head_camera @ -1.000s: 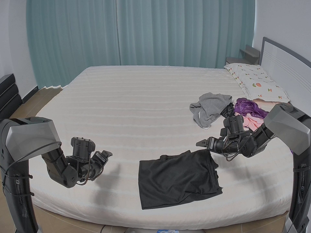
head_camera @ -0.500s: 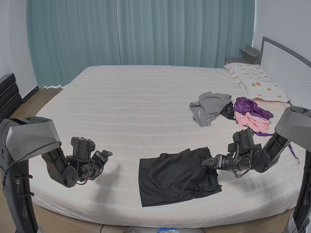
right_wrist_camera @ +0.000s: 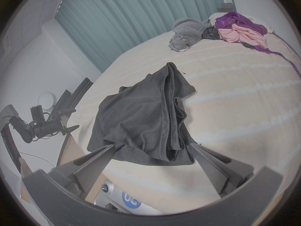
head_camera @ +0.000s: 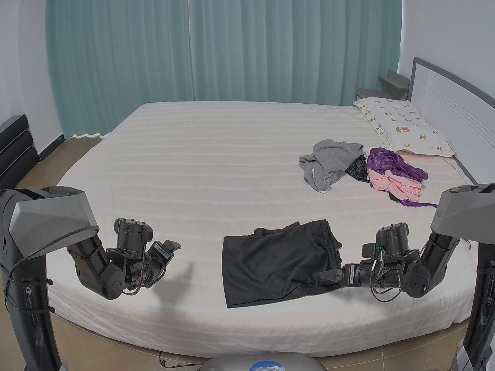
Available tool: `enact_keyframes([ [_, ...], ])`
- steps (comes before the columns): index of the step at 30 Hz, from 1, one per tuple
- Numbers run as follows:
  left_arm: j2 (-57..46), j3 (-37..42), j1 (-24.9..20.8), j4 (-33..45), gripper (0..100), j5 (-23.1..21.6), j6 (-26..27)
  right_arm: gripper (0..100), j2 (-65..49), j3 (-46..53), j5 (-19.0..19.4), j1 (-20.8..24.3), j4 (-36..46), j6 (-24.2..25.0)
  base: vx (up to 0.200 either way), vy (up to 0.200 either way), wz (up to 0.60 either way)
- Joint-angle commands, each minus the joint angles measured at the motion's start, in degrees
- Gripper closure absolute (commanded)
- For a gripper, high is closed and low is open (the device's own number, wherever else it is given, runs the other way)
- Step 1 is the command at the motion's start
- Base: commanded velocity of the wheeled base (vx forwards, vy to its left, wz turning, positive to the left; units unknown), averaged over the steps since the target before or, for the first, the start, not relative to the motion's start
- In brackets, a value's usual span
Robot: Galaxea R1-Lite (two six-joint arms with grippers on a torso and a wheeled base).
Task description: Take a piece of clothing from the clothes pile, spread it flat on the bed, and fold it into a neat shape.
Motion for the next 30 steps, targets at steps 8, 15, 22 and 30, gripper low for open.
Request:
enact_keyframes([
  [8, 0.39, 0.13, -0.11, -0.07, 0, 0.01, 0.70, 0, 5.19, -1.83, -0.05, 0.12, -5.33, -0.02, 0.000, 0.000, 0.00],
  [15, 0.39, 0.13, -0.11, -0.07, 0, 0.01, 0.70, 100, 5.98, -2.26, -0.23, 0.21, -5.51, -0.10, 0.000, 0.000, 0.00],
  [22, 0.39, 0.13, -0.11, -0.07, 0, 0.01, 0.70, 100, 5.19, -1.83, -0.58, -0.41, -4.81, -0.19, 0.000, 0.000, 0.00],
  [30, 0.39, 0.22, -0.11, -0.07, 0, 0.10, 0.70, 100, 3.52, -0.16, -1.19, -3.13, -4.63, -1.95, 0.000, 0.000, 0.00],
])
